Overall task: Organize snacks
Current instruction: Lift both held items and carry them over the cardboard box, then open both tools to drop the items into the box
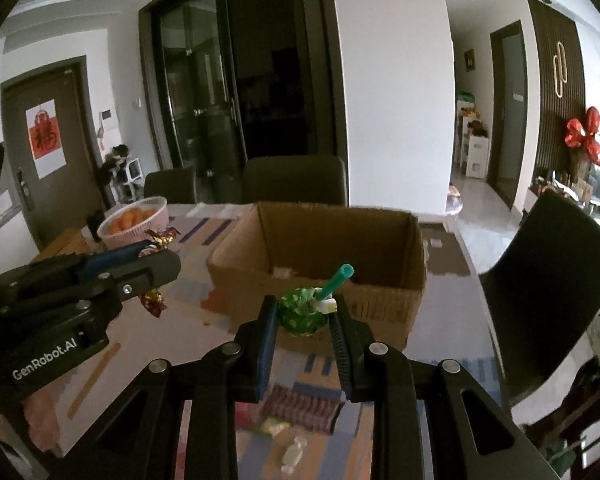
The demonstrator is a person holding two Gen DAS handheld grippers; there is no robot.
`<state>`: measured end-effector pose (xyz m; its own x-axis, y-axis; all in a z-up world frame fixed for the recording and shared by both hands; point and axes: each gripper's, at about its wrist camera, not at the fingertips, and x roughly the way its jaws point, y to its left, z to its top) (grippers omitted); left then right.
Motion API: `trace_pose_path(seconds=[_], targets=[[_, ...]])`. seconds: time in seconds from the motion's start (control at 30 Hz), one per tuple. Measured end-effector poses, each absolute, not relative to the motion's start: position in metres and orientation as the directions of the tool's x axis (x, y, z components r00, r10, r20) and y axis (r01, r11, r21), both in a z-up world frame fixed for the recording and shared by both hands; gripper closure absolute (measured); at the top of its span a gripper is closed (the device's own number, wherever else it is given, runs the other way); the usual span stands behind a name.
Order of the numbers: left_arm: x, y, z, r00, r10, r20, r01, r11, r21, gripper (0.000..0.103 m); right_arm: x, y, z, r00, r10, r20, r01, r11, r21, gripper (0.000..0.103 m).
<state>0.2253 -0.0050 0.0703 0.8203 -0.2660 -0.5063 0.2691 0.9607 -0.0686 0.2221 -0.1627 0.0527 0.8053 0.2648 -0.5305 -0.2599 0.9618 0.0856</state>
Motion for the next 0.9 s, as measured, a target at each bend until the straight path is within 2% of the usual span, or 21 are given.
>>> trace_pose_path(seconds=[0.2,0.77,0.83,0.9], targets=[[0.252,-0.001,0.077,0.822,-0.270,-0.502,0.273,0.960,-0.069,0.078,0.247,-0.158,0.064,0.811,0.263,-0.523,-0.260,0.962,0.080,0.076],[0.335,0.002,0.061,0.769,-0.269,-0.580,0.268,0.959,-0.089,0.078,0.315,-0.158,0.059,0.792,0.198,-0.578,-0.217,0.976,0.037,0.076],[0.343,0.000,0.059,0.756,-0.261,-0.600,0.263,0.961,-0.087,0.074,0.322,-0.157,0.058,0.791,0.182,-0.583,-0.206,0.978,0.026,0.075],[0.347,0.001,0.058,0.757,-0.244,-0.606,0.247,0.966,-0.080,0.061,0.327,-0.158,0.057,0.791,0.162,-0.590,-0.185,0.983,0.023,0.068]])
